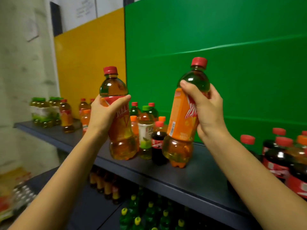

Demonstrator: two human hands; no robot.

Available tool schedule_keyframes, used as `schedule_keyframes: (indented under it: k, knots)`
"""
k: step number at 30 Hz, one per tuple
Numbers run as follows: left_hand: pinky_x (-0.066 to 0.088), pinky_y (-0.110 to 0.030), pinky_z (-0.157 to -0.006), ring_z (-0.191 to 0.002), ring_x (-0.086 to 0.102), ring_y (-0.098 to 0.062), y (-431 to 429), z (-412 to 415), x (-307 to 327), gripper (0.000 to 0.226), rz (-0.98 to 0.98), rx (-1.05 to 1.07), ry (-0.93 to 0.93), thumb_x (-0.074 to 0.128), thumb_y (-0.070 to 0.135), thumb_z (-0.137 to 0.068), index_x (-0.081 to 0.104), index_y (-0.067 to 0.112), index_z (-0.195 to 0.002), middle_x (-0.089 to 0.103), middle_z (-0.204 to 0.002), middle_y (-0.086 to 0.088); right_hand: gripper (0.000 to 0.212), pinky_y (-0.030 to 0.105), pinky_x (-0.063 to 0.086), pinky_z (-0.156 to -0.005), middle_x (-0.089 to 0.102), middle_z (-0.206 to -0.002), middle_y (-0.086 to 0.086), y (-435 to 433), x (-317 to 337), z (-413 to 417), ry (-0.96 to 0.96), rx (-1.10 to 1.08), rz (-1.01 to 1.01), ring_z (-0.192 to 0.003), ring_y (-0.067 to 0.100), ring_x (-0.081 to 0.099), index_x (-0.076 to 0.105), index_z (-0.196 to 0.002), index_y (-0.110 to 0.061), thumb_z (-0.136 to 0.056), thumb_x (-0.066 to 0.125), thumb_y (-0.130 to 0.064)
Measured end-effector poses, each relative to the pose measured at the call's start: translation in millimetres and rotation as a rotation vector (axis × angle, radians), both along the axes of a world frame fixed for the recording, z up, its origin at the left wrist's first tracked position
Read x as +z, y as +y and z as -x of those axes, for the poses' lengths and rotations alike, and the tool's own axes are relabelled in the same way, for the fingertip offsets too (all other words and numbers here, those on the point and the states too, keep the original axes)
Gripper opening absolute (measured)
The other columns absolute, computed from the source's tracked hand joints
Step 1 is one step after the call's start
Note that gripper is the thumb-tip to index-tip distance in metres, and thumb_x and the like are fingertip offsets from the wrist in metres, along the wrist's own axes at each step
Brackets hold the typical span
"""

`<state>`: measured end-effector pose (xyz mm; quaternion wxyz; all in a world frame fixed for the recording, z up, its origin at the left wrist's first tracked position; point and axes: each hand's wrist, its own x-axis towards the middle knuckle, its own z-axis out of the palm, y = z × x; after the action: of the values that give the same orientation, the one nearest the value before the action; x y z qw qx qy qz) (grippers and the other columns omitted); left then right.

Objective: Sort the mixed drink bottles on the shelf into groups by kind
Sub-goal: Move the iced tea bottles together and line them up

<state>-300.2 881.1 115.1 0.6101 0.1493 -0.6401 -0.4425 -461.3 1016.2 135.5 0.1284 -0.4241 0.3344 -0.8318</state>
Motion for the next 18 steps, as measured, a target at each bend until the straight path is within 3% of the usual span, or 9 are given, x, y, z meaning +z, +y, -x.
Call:
schedule_keyframes:
  k: [9,12,15,18]
  knots:
    - [0.055,-0.037,-0.077,-0.092,0.066,-0.021,-53.9,-129.8,-34.9,0.052,-0.050,0.246,-0.056,0.080,0.031,-0.060,0.059,0.021,-0.107,0.067,-0.099,-0.003,0.032,0.032,0.056,-0.064,0.067,-0.078,0.000,-81.1,-38.7,-89.5,0.077,0.147,-0.082,-0.067,0.016,0.066,0.064,-0.092,-0.016,-0.064,0.079,-0.017]
    - [0.054,-0.030,-0.073,-0.088,0.066,-0.016,-78.2,-167.9,-42.7,0.052,-0.054,0.299,-0.050,0.077,0.025,-0.063,0.058,0.015,-0.110,0.067,-0.096,0.000,0.029,0.031,0.055,-0.065,0.068,-0.080,-0.001,-113.0,-49.1,-119.8,0.093,0.149,-0.100,-0.070,0.015,0.067,0.064,-0.090,-0.019,-0.065,0.079,-0.018]
    - [0.051,-0.021,-0.067,-0.083,0.066,-0.006,-104.8,-206.0,-50.0,0.045,-0.046,0.308,-0.103,0.077,0.026,-0.060,0.058,0.027,-0.101,0.066,-0.096,0.005,0.036,0.037,0.056,-0.073,0.070,-0.090,0.005,-148.8,-60.7,-149.3,0.067,0.138,-0.124,-0.081,0.022,0.069,0.065,-0.096,-0.018,-0.063,0.081,-0.022]
    - [0.049,-0.023,-0.068,-0.087,0.063,-0.008,-132.7,-241.7,-58.2,0.049,-0.050,0.322,-0.136,0.083,0.027,-0.056,0.056,0.032,-0.097,0.065,-0.097,0.006,0.043,0.041,0.057,-0.077,0.068,-0.100,0.011,-185.0,-69.9,-177.5,0.060,0.077,-0.144,-0.088,0.026,0.068,0.066,-0.095,-0.022,-0.057,0.083,-0.030]
